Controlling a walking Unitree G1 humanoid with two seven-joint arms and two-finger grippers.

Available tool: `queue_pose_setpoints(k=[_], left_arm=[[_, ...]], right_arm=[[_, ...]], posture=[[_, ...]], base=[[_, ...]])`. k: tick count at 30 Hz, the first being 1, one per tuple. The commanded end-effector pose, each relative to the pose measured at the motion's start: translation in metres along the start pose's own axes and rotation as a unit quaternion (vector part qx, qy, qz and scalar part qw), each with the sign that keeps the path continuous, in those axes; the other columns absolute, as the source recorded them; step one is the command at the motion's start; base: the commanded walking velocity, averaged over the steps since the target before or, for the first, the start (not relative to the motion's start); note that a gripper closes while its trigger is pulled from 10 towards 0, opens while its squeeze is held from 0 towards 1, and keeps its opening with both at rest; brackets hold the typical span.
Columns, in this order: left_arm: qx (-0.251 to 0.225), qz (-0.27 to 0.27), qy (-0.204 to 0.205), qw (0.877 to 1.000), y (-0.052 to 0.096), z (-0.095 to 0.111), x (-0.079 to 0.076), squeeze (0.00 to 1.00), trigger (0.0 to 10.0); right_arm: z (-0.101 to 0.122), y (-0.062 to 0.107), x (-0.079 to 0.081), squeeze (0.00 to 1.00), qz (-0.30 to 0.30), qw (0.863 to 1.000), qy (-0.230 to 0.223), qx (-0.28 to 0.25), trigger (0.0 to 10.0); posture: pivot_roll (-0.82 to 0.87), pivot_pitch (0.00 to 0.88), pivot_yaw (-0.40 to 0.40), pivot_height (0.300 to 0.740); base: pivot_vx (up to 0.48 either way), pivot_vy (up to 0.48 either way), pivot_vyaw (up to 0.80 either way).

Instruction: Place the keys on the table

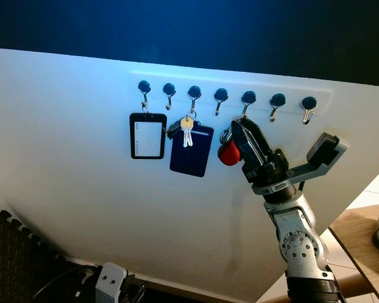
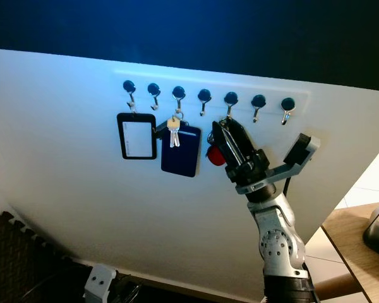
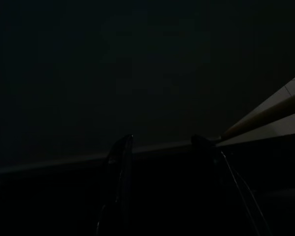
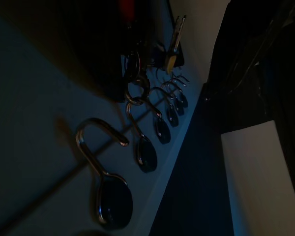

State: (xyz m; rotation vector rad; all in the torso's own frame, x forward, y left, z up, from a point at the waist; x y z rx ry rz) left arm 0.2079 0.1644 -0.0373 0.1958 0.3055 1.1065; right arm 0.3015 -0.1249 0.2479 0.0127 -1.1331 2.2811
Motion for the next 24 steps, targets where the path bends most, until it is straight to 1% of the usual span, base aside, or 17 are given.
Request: queue_pose_setpoints(k=[1, 9, 18, 24], left_arm=[[0.008, 0.0, 0.003, 1.0, 0.0021, -0.0038, -0.0015, 0.0, 10.0], [0.013, 0.001, 0.004, 1.0, 0.0036, -0.0052, -0.0005, 0.0, 10.0], [0.023, 0.003, 0.007, 1.0, 0.0041, -0.0086, 0.0025, 0.0, 10.0], [0.033, 0.008, 0.01, 0.999, 0.004, -0.012, 0.005, 0.0, 10.0]], right_arm=[[-0.0004, 0.0009, 0.0053, 0.0, 0.015, 1.0, -0.008, 0.003, 10.0], [-0.0024, 0.0089, 0.0106, 0.0, 0.028, 0.999, -0.02, 0.018, 10.0], [-0.0012, 0.0086, 0.0124, 0.0, 0.033, 0.999, -0.022, 0.016, 10.0], [-0.0009, 0.0034, 0.014, 0.0, 0.04, 0.999, -0.025, 0.008, 10.0]], posture=[[0.1, 0.104, -0.038, 0.74], [0.09, 0.105, -0.035, 0.74], [0.09, 0.107, -0.034, 0.74], [0.1, 0.104, -0.036, 0.74]], base=[[0.0, 0.0, 0.0], [0.0, 0.0, 0.0], [0.0, 0.0, 0.0], [0.0, 0.0, 0.0]])
Point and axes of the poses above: a point about 5 cm out from each wrist's last joint towards the gripper, its own y axis pointing back from the gripper into the wrist, its own z axis along the axis of the wrist's last joint, x = y × z, the point moved 2 cm from there along -y, pointing out of the wrist towards the gripper, and after that the axes turned 3 degrees about y, right-handed, at the moved point
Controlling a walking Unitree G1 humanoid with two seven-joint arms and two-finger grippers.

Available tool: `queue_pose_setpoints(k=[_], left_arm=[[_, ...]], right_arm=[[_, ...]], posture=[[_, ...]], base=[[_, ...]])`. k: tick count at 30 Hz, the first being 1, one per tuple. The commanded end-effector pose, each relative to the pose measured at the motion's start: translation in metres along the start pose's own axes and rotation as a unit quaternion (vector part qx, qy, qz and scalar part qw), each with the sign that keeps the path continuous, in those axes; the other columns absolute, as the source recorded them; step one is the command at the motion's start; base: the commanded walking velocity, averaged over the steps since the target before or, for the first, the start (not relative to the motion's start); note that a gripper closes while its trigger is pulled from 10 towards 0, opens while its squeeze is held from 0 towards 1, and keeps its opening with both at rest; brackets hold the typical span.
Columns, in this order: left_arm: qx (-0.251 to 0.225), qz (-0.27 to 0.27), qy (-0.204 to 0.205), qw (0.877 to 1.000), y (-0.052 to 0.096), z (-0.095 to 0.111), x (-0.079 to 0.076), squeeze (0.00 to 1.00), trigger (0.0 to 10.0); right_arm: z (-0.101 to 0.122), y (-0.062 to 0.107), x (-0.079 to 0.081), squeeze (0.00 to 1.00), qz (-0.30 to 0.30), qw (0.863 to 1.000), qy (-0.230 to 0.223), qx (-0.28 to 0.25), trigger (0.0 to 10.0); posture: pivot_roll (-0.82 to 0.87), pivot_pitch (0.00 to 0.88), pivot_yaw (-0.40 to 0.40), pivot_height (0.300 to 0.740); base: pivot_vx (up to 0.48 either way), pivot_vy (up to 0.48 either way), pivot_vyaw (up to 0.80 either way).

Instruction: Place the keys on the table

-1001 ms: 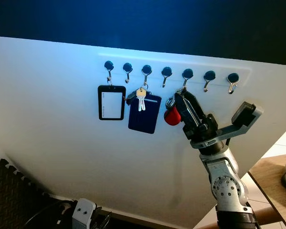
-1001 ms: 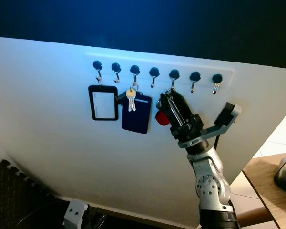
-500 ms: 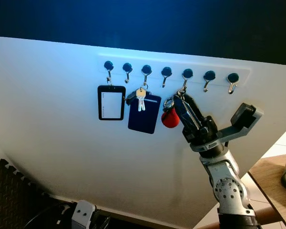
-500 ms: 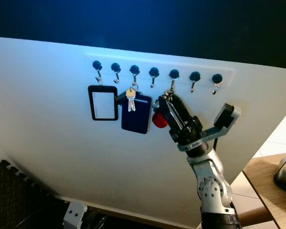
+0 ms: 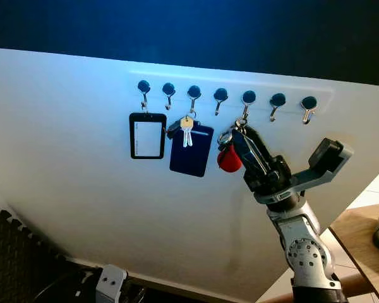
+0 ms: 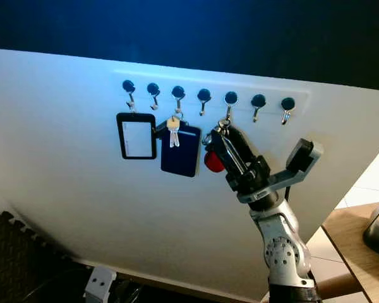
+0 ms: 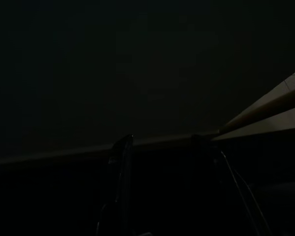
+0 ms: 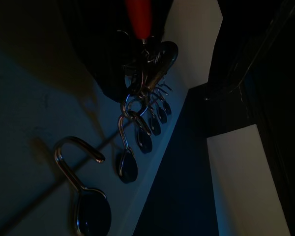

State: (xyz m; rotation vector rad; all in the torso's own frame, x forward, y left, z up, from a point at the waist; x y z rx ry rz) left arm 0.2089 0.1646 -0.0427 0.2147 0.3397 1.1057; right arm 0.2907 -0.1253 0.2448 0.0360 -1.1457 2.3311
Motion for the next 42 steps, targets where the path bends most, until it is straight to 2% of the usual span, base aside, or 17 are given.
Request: queue_pose_setpoints(k=[1, 10, 18, 24, 42], left_arm=[[0.017, 0.007, 0.001, 1.0, 0.006, -0.008, 0.004, 0.0, 10.0], [0.024, 0.009, 0.004, 1.0, 0.004, -0.011, 0.004, 0.0, 10.0], [0.025, 0.01, 0.004, 1.0, 0.004, -0.011, 0.004, 0.0, 10.0], [0.022, 0.008, 0.003, 1.0, 0.004, -0.01, 0.004, 0.0, 10.0], [0.006, 0.004, -0.002, 1.0, 0.003, -0.005, 0.002, 0.0, 10.0]], right_arm=[[-0.002, -0.005, 0.006, 0.0, 0.022, 1.0, -0.008, 0.002, 10.0], [-0.003, -0.013, 0.013, 0.0, 0.052, 0.998, -0.017, 0.004, 10.0], [-0.001, -0.012, 0.02, 0.0, 0.073, 0.997, -0.022, 0.011, 10.0], [0.002, -0.012, 0.021, 0.0, 0.075, 0.997, -0.019, 0.007, 10.0], [0.02, -0.031, 0.025, 0.0, 0.086, 0.996, 0.009, -0.024, 10.0]], posture=[[0.1, 0.104, -0.036, 0.74], [0.1, 0.102, -0.036, 0.74], [0.1, 0.102, -0.034, 0.74], [0.09, 0.102, -0.032, 0.74], [0.1, 0.102, -0.036, 0.74]], base=[[0.0, 0.0, 0.0], [0.0, 0.0, 0.0], [0.0, 0.0, 0.0], [0.0, 0.0, 0.0], [0.0, 0.0, 0.0]])
Point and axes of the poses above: a point about 5 cm out from each wrist's last joint towards the gripper, its own y axis pointing back from the gripper into the wrist, its own z axis along the axis of the wrist's last joint, x = y × z, the point moved 2 cm from there along -y, pointing out of the wrist towards the gripper, and after that the axes turned 3 degrees about y, right-handed, at the moved point
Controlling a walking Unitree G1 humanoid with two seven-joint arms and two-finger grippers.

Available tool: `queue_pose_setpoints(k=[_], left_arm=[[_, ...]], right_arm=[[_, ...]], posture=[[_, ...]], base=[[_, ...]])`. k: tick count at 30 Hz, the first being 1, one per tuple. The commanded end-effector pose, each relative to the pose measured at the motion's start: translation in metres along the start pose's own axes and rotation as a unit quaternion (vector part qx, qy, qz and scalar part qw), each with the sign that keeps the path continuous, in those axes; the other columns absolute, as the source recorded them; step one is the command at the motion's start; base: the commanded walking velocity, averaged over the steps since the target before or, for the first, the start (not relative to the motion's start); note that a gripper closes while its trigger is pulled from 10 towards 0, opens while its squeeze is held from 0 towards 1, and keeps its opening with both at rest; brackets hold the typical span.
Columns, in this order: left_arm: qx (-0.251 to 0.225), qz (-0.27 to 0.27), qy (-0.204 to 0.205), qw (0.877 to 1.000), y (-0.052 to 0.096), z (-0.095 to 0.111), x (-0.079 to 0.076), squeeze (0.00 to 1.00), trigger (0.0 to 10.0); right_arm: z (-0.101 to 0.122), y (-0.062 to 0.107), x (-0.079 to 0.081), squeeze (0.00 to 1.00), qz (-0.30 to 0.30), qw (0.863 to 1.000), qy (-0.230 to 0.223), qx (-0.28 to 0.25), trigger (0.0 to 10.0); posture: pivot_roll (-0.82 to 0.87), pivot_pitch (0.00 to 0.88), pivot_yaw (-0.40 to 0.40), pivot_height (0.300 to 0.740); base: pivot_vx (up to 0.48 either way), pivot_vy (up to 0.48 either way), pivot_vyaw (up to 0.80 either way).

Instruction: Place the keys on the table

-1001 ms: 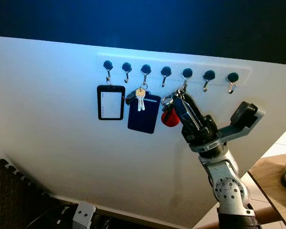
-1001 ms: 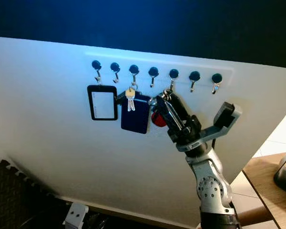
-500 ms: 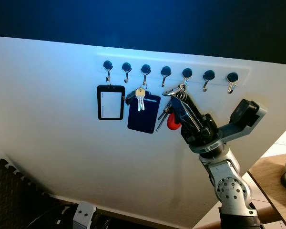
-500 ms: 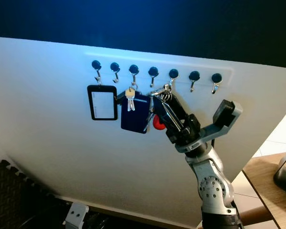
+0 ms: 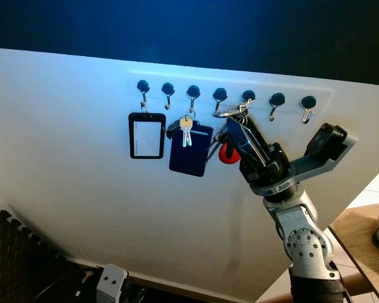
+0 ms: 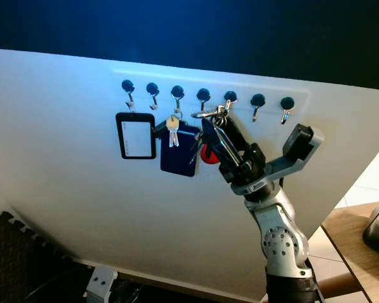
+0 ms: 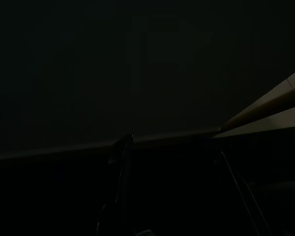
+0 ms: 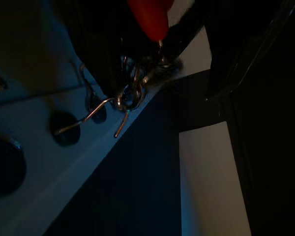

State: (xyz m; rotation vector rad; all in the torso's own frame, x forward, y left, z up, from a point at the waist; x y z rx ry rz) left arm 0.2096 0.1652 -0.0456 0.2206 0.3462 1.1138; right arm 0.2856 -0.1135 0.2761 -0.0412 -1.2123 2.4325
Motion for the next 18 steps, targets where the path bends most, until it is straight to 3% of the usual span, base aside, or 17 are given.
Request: queue_pose_setpoints(k=[1, 18], left_arm=[[0.003, 0.0, -0.004, 1.0, 0.005, -0.003, 0.001, 0.0, 10.0], [0.015, 0.003, -0.001, 1.0, 0.006, -0.007, 0.003, 0.0, 10.0]], right_arm=[[0.008, -0.007, 0.007, 0.0, 0.02, 1.0, 0.014, -0.012, 10.0], [0.026, -0.023, 0.006, 0.0, 0.024, 0.998, 0.04, -0.045, 10.0]], posture=[[0.1, 0.102, -0.036, 0.74], [0.09, 0.094, -0.039, 0.74]], base=[[0.0, 0.0, 0.0], [0.0, 0.0, 0.0]])
Point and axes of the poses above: a point about 5 cm out from each wrist's last joint towards the gripper, its own y axis pointing back from the gripper into the wrist, its own z axis along the axis of the wrist's last joint, x = y × z, the point moved 2 cm from there along -y, pointing out of the wrist towards the gripper, and after that the axes turned 3 degrees about y, right-handed, at the moved point
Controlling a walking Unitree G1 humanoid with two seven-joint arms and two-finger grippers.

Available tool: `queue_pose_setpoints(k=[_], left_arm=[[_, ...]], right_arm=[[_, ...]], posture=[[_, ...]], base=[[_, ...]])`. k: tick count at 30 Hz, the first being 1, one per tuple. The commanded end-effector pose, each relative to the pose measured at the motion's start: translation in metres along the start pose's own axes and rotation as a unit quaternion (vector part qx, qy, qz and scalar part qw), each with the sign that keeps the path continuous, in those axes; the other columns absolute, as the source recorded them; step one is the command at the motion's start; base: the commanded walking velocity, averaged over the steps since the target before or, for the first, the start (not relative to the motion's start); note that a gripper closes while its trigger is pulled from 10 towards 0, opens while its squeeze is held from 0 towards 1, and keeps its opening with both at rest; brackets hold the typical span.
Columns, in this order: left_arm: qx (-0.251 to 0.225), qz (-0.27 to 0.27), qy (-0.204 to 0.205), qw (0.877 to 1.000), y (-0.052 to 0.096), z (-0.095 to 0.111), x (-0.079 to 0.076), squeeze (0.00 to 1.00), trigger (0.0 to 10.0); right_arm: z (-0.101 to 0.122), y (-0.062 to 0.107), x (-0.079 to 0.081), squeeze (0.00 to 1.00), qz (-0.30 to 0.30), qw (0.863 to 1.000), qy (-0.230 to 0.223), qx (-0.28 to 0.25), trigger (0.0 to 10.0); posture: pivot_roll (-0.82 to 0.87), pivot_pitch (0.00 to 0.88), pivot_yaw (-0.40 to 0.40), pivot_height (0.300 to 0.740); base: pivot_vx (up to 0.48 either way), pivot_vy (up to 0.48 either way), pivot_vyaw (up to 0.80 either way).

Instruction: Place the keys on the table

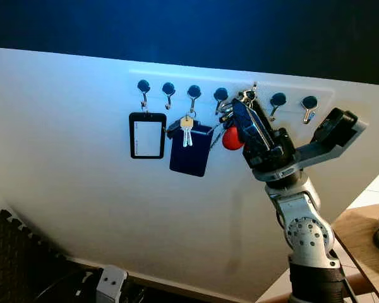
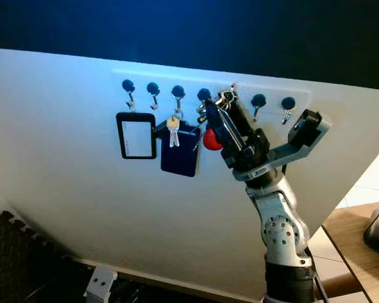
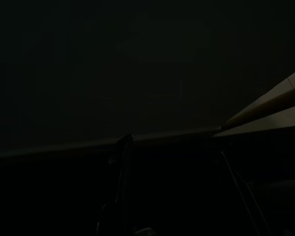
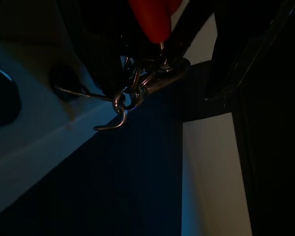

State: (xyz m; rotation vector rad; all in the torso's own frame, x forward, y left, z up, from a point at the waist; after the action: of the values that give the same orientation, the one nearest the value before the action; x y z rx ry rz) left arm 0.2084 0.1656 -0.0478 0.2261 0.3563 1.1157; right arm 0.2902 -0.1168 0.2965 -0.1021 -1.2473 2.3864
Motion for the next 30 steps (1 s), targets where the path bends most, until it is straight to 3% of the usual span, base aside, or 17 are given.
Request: queue_pose_setpoints(k=[1, 12, 26, 30], left_arm=[[0.011, 0.002, -0.004, 1.0, 0.005, -0.005, 0.003, 0.0, 10.0], [0.0, -0.003, -0.006, 1.0, 0.002, -0.001, -0.001, 0.0, 10.0], [-0.006, -0.004, -0.007, 1.0, 0.002, 0.001, -0.002, 0.0, 10.0], [-0.006, -0.003, -0.007, 1.0, 0.002, 0.002, -0.001, 0.0, 10.0]], right_arm=[[0.012, -0.008, 0.008, 0.0, 0.027, 0.999, 0.019, -0.023, 10.0], [0.023, -0.025, 0.016, 0.0, 0.05, 0.997, 0.026, -0.046, 10.0], [0.03, -0.028, -0.001, 0.0, -0.006, 0.997, 0.056, -0.058, 10.0], [0.02, -0.03, 0.008, 0.0, 0.036, 0.997, 0.068, -0.012, 10.0]], posture=[[0.09, 0.094, -0.039, 0.74], [0.09, 0.092, -0.04, 0.74], [0.09, 0.097, -0.04, 0.74], [0.09, 0.097, -0.039, 0.74]], base=[[0.0, 0.0, 0.0], [0.0, 0.0, 0.0], [0.0, 0.0, 0.0], [0.0, 0.0, 0.0]])
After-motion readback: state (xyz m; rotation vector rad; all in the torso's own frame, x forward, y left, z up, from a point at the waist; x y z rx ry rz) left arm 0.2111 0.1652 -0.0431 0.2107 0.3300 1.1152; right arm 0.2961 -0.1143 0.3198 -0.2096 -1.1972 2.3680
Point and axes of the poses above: a point about 5 cm out from each wrist's last joint towards the gripper, its own y axis pointing back from the gripper into the wrist, its own z axis along the axis of the wrist's last joint, x = y × z, the point moved 2 cm from there along -y, pointing out of the wrist towards the gripper, and after that the axes turned 3 degrees about y, right-handed, at the moved point
